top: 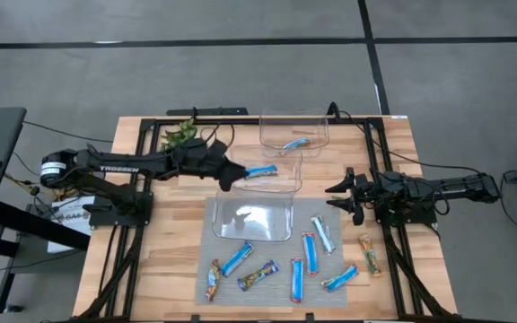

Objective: Pick and place Granola Bars by type
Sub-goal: Put the red granola bar into the bottom transparent bin

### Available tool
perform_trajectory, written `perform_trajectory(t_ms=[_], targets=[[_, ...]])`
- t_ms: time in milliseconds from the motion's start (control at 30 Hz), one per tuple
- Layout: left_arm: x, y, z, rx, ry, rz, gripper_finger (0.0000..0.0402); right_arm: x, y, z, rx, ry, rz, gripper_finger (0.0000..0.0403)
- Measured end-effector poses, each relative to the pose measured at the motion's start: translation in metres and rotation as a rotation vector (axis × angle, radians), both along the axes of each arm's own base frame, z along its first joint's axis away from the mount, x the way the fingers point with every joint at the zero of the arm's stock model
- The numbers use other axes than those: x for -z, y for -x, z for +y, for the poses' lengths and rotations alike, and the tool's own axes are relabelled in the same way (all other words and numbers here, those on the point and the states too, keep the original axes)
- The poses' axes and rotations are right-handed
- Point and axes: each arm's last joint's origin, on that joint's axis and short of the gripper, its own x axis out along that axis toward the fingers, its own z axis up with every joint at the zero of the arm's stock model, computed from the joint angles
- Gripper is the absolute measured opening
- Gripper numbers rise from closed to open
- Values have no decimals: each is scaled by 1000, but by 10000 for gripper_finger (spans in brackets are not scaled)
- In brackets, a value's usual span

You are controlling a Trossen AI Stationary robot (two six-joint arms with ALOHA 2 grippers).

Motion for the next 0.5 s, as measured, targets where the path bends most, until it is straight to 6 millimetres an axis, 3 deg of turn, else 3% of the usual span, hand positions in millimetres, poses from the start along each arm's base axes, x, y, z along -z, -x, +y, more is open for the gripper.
perform_trajectory(t_ms=[267, 500], targets=[[-15, -7, -33, 182, 452, -120, 185, 0, 0, 0, 0, 0, 0, 184], [-26, -7, -66, 414, 566, -163, 185, 0, 0, 0, 0, 0, 0, 184]])
